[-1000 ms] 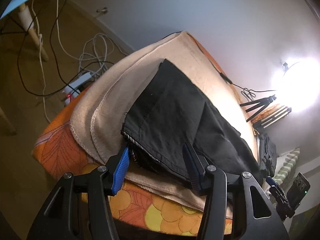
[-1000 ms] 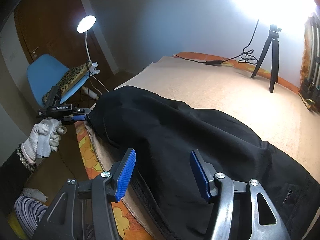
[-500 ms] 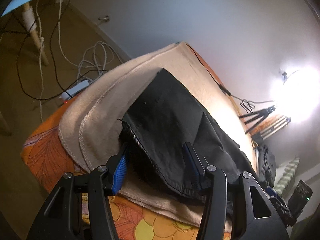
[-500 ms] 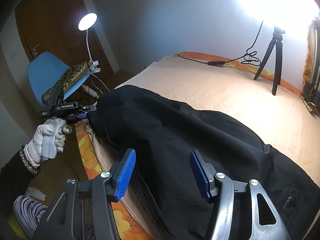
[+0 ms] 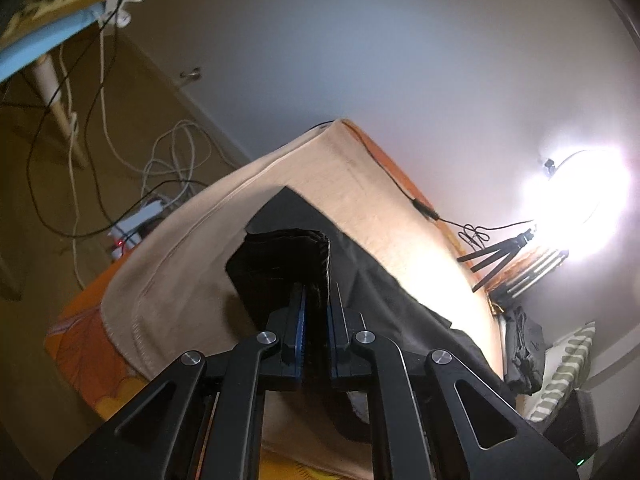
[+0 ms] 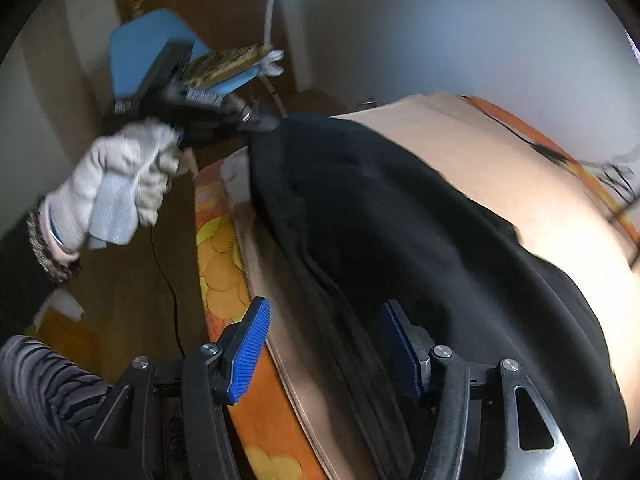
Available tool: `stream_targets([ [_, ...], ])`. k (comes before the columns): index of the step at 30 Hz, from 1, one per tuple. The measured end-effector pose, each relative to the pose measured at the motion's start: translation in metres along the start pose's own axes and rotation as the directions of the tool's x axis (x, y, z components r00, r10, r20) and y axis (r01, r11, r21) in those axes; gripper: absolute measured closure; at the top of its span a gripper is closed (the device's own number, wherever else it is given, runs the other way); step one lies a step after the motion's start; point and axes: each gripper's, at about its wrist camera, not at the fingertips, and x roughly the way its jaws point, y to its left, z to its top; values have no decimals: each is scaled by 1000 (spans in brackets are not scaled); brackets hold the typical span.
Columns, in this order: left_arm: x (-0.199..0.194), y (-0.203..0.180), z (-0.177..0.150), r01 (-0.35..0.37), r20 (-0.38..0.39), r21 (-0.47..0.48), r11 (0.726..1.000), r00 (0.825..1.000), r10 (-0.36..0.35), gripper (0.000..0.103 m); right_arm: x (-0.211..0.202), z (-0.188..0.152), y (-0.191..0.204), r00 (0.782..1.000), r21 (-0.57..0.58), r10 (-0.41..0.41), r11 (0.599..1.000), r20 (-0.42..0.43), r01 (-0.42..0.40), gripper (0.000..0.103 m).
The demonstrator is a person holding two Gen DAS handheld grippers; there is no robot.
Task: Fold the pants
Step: 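Grasp the trousers edge with the left gripper while the right gripper grasps the hem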
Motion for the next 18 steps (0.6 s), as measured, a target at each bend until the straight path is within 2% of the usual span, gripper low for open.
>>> stream_targets([
  [6,0,-6,5,5,0,15,1000,1000,-5,96,46,14,30,998,-117,-57,992,-40,52,43],
  [10,-4,-6,6,21,7,15,1000,1000,-21,96,66,22,39,984,-185,-176,969,-39,166,47],
  [13,-5,-9,6,22,8,28,999,1000,-22,96,70,25,36,977,-188,-213,961,-33,203,61],
  [14,-5,-11,6,20,11,32,999,1000,-21,96,71,26,33,976,-176,-216,962,-38,207,74],
  [15,-7,-13,7,20,17,37,999,1000,-21,96,70,28,31,977,-162,-207,967,-44,197,86],
  [17,-17,-16,6,10,51,57,998,999,-13,96,64,32,24,983,-118,-180,978,-47,173,100],
  [18,-21,-15,5,0,62,61,998,998,-3,96,59,35,23,986,-99,-164,982,-42,160,101],
])
